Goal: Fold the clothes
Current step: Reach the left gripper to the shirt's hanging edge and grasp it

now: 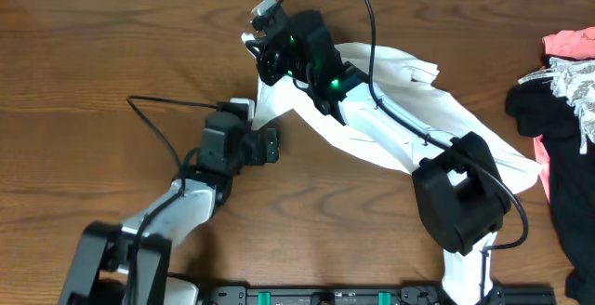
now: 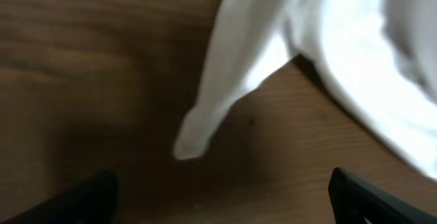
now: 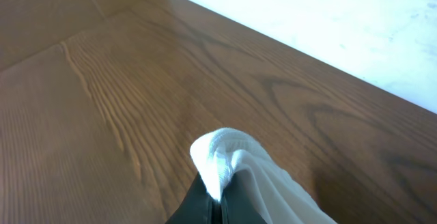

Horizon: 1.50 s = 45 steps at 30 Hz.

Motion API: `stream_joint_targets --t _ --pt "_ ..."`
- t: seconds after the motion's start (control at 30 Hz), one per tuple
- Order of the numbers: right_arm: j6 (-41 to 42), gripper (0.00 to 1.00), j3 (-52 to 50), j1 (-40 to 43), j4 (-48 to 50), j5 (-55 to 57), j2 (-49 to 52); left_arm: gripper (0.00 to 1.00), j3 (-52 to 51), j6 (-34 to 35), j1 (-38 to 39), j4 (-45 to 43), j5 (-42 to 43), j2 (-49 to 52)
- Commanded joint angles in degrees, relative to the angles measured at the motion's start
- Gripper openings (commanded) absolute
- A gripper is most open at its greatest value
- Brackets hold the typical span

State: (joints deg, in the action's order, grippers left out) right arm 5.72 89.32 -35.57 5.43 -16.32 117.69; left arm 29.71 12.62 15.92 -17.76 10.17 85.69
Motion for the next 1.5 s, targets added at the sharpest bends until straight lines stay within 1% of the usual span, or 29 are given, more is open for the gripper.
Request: stream_joint_targets --t 0.0,0.13,0.17,0.23,0.27,0.3,0.33,0.53,0.67,0.97,1.0,1.03,1.1,1.13,1.2,1.23,1.27,1.3,1.47 --pt "0.7 0.01 1.8 -0.4 0.4 -1.1 -1.9 0.98 0.4 -1.7 0.1 -3.3 -3.0 3.9" --pt "0.7 0.01 1.8 -0.4 0.3 -1.2 -1.9 1.0 0.4 -2.1 0.1 -9.7 -3.0 7.1" --pt "0.7 0.01 1.8 -0.4 0.2 -1.2 -1.9 0.94 0.4 -2.8 0.1 -11.3 -3.0 7.7" --pt "0.7 0.01 1.8 -0.4 0.2 -1.1 -1.9 0.75 0.4 -4.0 0.1 -13.4 -3.0 8.5" --pt "0.7 0.01 1.8 -0.4 0.3 -1.1 -1.9 0.67 0.4 -4.5 0.1 -14.2 -3.0 8.7" --pt "0.7 0.01 1.8 -0.4 0.3 -1.1 -1.9 0.62 0.4 -5.0 0.1 -14.6 -3.2 8.8" --pt "0.7 0.01 1.8 -0.4 0.4 -1.1 -1.9 0.61 0.4 -5.1 0.1 -14.8 -3.2 8.8" --pt "0.7 0.01 1.8 -0.4 0.4 -1.1 -1.9 0.63 0.4 -5.1 0.1 -15.9 -3.2 8.8" --pt "0.7 0.01 1.8 -0.4 1.1 -1.1 -1.9 0.63 0.4 -5.7 0.1 -18.4 -3.3 9.6" --pt "0.7 0.01 1.8 -0.4 1.5 -1.1 -1.9 0.62 0.4 -6.6 0.1 -24.5 -3.4 15.2" --pt "0.7 0.01 1.8 -0.4 1.5 -1.1 -1.9 0.6 0.4 -6.6 0.1 -24.9 -3.4 15.4" --pt "0.7 0.01 1.8 -0.4 1.5 -1.1 -1.9 0.54 0.4 -6.6 0.1 -25.2 -3.4 15.5" --pt "0.7 0.01 1.8 -0.5 1.4 -1.2 -1.9 0.35 0.5 -6.6 0.1 -25.5 -3.4 15.5" --pt "0.7 0.01 1.8 -0.5 1.4 -1.2 -1.9 0.3 0.5 -6.6 0.1 -25.7 -3.4 15.5" --pt "0.7 0.01 1.8 -0.5 1.4 -1.8 -1.9 0.25 0.5 -6.6 0.1 -25.6 -3.4 15.5" --pt "0.7 0.01 1.8 -0.4 1.5 -2.2 -1.9 0.2 0.5 -6.5 0.1 -25.6 -3.4 15.4" --pt "0.7 0.01 1.8 -0.4 1.5 -2.4 -1.9 0.1 0.5 -6.5 0.1 -25.6 -3.3 15.3" --pt "0.7 0.01 1.8 -0.4 1.4 -2.4 -1.9 0.06 0.5 -6.4 0.1 -25.7 -3.3 15.1" --pt "0.7 0.01 1.8 -0.1 1.4 -2.4 -1.9 0.06 0.5 -6.4 0.1 -24.3 -1.6 12.1"
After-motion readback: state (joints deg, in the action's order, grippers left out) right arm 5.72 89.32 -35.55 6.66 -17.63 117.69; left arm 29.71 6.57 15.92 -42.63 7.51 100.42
